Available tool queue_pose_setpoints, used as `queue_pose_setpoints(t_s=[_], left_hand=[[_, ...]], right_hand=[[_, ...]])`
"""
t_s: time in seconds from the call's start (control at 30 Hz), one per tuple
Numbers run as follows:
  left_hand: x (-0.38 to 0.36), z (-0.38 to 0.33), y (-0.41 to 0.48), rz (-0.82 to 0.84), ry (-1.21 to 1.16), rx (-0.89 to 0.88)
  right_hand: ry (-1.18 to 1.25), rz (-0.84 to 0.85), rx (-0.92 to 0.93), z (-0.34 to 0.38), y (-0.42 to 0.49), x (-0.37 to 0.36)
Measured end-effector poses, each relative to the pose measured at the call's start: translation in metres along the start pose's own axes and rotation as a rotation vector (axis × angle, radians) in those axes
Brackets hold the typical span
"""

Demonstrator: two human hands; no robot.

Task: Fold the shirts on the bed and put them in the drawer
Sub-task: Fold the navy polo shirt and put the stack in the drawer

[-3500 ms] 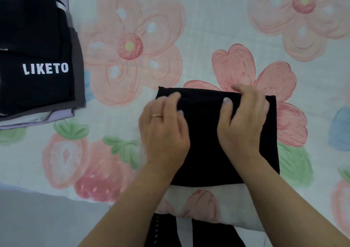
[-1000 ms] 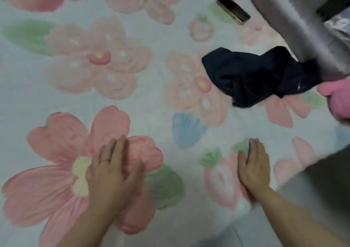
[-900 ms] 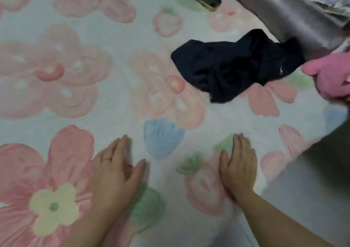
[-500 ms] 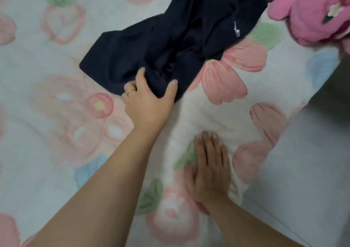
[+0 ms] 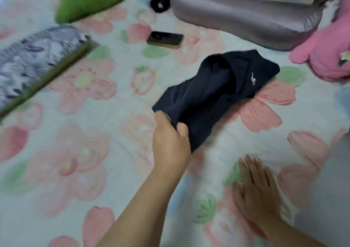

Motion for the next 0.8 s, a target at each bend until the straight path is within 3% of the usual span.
queue_pose_setpoints(t_s=[0.07, 0.13, 0.17, 0.23, 0.27, 0.3, 0.37, 0.4, 0.47, 0.53, 0.67, 0.8], left_hand=[[0.054, -0.002, -0.025, 0.065, -0.101, -0.027], [0.105, 0.001, -0.044, 0.114, -0.16, -0.029], [0.129, 0.003, -0.053, 0.135, -0.193, -0.026], [0.175, -0.001, -0.074, 0.193, -0.29, -0.024], [0.197, -0.006, -0.085, 0.227, -0.338, -0.029], [0.218, -0.011, -0.097, 0.256, -0.387, -0.032], [0.262, -0.016, -0.12, 0.245, -0.489, -0.019], [0.284, -0.017, -0.129, 0.198, -0.518, -0.017], [0.335, -0.017, -0.144, 0.015, -0.488, -0.034], [0.387, -0.015, -0.158, -0.179, -0.399, -0.065], [0.482, -0.023, -0.187, -0.388, -0.286, -0.206], [0.563, -0.028, -0.214, -0.58, -0.209, -0.306]], right_hand=[[0.046, 0.067, -0.103, 0.029, -0.003, 0.029], [0.329, -0.065, -0.234, 0.071, -0.009, 0.077], [0.459, -0.205, -0.188, 0.092, -0.017, 0.104], [0.566, -0.427, 0.115, 0.159, -0.041, 0.158], [0.604, -0.393, 0.298, 0.203, -0.055, 0.181], [0.64, -0.252, 0.456, 0.249, -0.07, 0.2], [0.577, 0.074, 0.614, 0.319, -0.096, 0.22], [0.507, 0.148, 0.659, 0.345, -0.108, 0.228], [0.492, 0.211, 0.707, 0.389, -0.128, 0.242], [0.626, 0.262, 0.726, 0.425, -0.156, 0.253], [0.696, 0.467, 0.778, 0.487, -0.201, 0.244], [0.709, 0.438, 0.824, 0.54, -0.219, 0.25]])
Point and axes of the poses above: each hand's wrist, its own y-axis towards the middle knuckle, its own x-axis out of the back of the hand, z = x × y, the point moved 4 cm from there along y, towards the middle knuckle, and after that the axes turned 14 degrees about y, right-handed, at the moved point
